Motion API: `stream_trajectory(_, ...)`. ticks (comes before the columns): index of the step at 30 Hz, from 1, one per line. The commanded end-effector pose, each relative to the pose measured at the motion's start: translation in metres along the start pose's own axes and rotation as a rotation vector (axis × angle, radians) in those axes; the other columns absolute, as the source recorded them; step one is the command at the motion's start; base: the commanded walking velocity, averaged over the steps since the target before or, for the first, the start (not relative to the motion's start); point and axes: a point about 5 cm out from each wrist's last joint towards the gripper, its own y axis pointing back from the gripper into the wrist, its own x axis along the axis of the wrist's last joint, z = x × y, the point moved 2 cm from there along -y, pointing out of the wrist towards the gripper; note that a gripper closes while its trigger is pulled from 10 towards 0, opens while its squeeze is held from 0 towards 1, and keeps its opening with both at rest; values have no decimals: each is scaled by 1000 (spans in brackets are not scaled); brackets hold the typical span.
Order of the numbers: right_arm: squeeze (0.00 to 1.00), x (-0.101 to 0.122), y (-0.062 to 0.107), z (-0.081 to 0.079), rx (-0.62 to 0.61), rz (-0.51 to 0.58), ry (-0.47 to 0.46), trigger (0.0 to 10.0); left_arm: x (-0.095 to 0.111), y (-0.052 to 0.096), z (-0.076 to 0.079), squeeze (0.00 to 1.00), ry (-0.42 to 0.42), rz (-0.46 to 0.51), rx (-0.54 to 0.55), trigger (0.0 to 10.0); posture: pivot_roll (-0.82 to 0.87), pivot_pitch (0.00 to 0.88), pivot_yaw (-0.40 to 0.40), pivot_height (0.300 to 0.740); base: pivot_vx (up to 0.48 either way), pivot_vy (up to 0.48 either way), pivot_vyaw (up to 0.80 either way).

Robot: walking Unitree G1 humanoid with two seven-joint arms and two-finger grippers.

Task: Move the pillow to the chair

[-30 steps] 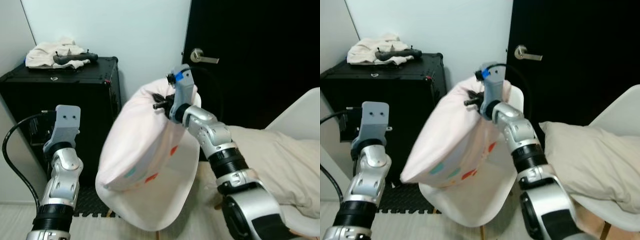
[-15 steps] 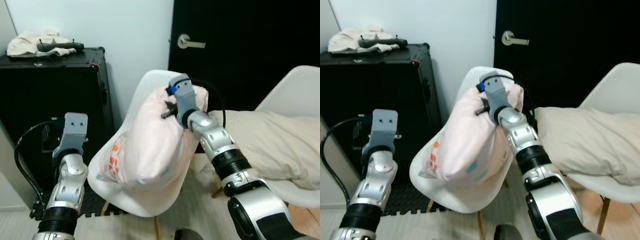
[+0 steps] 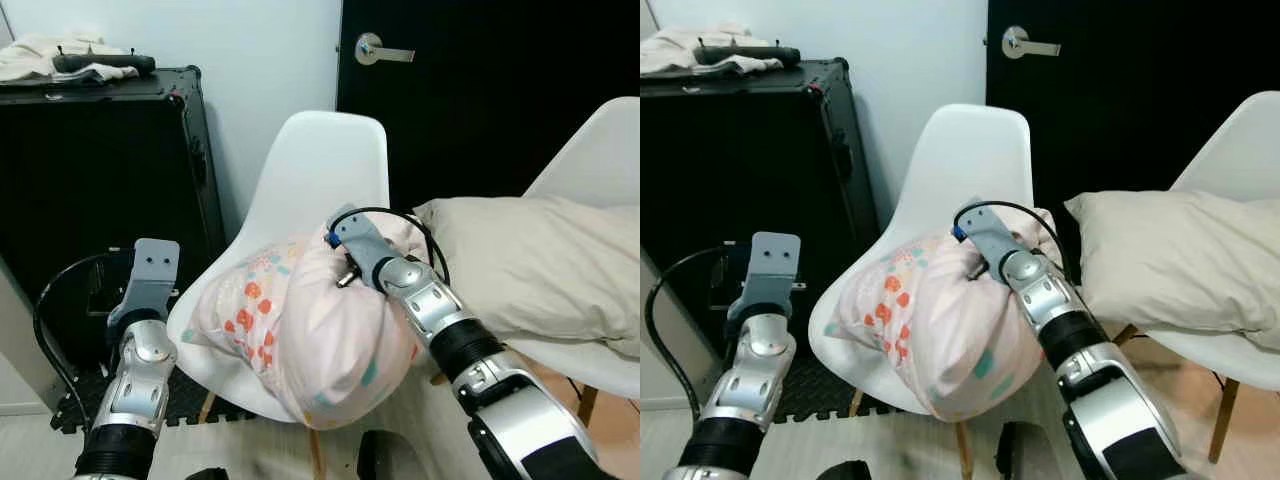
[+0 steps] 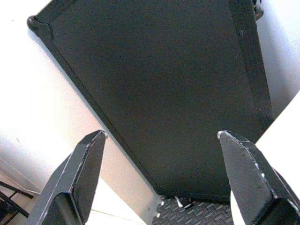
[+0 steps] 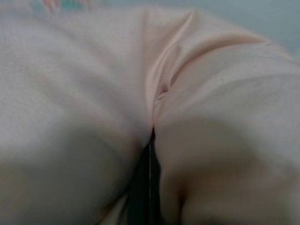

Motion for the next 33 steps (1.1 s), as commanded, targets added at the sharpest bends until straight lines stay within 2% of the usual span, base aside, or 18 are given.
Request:
stream_trajectory(1, 0, -42, -2, -14, 45, -162, 33, 10000, 0, 2, 0, 0, -11, 9, -9, 10000, -34, 32, -19, 525, 0, 0, 0)
stream_trajectory(2, 0, -42, -2, -14, 45, -162, 33, 10000, 0, 2, 0, 0, -11, 9, -9, 10000, -34, 32, -19, 525, 0, 0, 0)
stream_trajectory(6, 0, -78, 2, -6, 15, -280, 17, 10000, 0, 2, -5, 0, -22, 19, -2, 10000, -25, 38, -20, 505, 0, 0, 0)
stream_trajectory(7, 0, -78, 2, -6, 15, -280, 17, 10000, 0, 2, -5, 0, -22, 19, -2, 10000, -25, 38, -20, 505, 0, 0, 0)
stream_trajectory(10, 0, -102, 8, -1, -4, -345, 20, 10000, -4, 3, -8, 0, -18, 9, -2, 10000, -23, 41, -19, 490, 0, 0, 0)
stream_trajectory(12, 0, -112, 11, 2, -12, -370, 24, 10000, -10, 4, -6, 0, 48, -19, -35, 10000, -25, 45, -20, 490, 0, 0, 0)
stream_trajectory(13, 0, -112, 11, 2, -12, -370, 24, 10000, -10, 4, -6, 0, 48, -19, -35, 10000, -25, 45, -20, 490, 0, 0, 0)
stream_trajectory(16, 0, -117, 13, 3, -9, -376, 21, 10000, -17, 7, 1, 0, 192, -16, -151, 10000, -31, 50, -19, 490, 0, 0, 0)
stream_trajectory(18, 0, -117, 13, 2, -7, -376, 21, 10000, -18, 7, 2, 0, 215, -10, -172, 10000, -31, 50, -19, 490, 0, 0, 0)
stream_trajectory(20, 0, -116, 11, -1, 14, -353, 14, 10000, -26, 8, 9, 0, 282, -21, -272, 10000, -41, 56, -20, 490, 0, 0, 0)
stream_trajectory(23, 0, -113, 10, -4, 30, -334, -1, 10000, -31, 8, 12, 0, 324, -26, -334, 10000, -55, 65, -18, 490, 0, 0, 0)
stream_trajectory(25, 0, -108, 9, -14, 95, -279, -84, 10000, -33, 6, 12, 0, 347, -25, -370, 10000, -72, 78, -13, 490, 0, 0, 0)
stream_trajectory(26, 0, -108, 9, -14, 95, -279, -84, 10000, -33, 6, 12, 0, 347, -25, -370, 10000, -72, 78, -13, 490, 0, 0, 0)
stream_trajectory(27, 0, -103, 9, -24, 169, -222, -171, 10000, -36, 5, 12, 0, 342, -31, -392, 10000, -79, 86, -11, 490, 0, 0, 0)
stream_trajectory(29, 0, -99, 9, -29, 215, -188, -228, 10000, -39, 5, 12, 0, 326, -40, -394, 10000, -81, 88, -10, 490, 0, 0, 0)
stream_trajectory(30, 0, -99, 9, -29, 215, -188, -228, 10000, -39, 5, 12, 0, 326, -40, -394, 10000, -81, 88, -10, 490, 0, 0, 0)
stream_trajectory(32, 0, -89, 14, -37, 349, -80, -436, 10000, -43, 3, 12, 0, 290, -47, -403, 10000, -98, 114, -9, 490, 0, 0, 0)
stream_trajectory(33, 0, -89, 14, -37, 349, -80, -436, 10000, -43, 3, 12, 0, 290, -47, -403, 10000, -98, 114, -9, 490, 0, 0, 0)
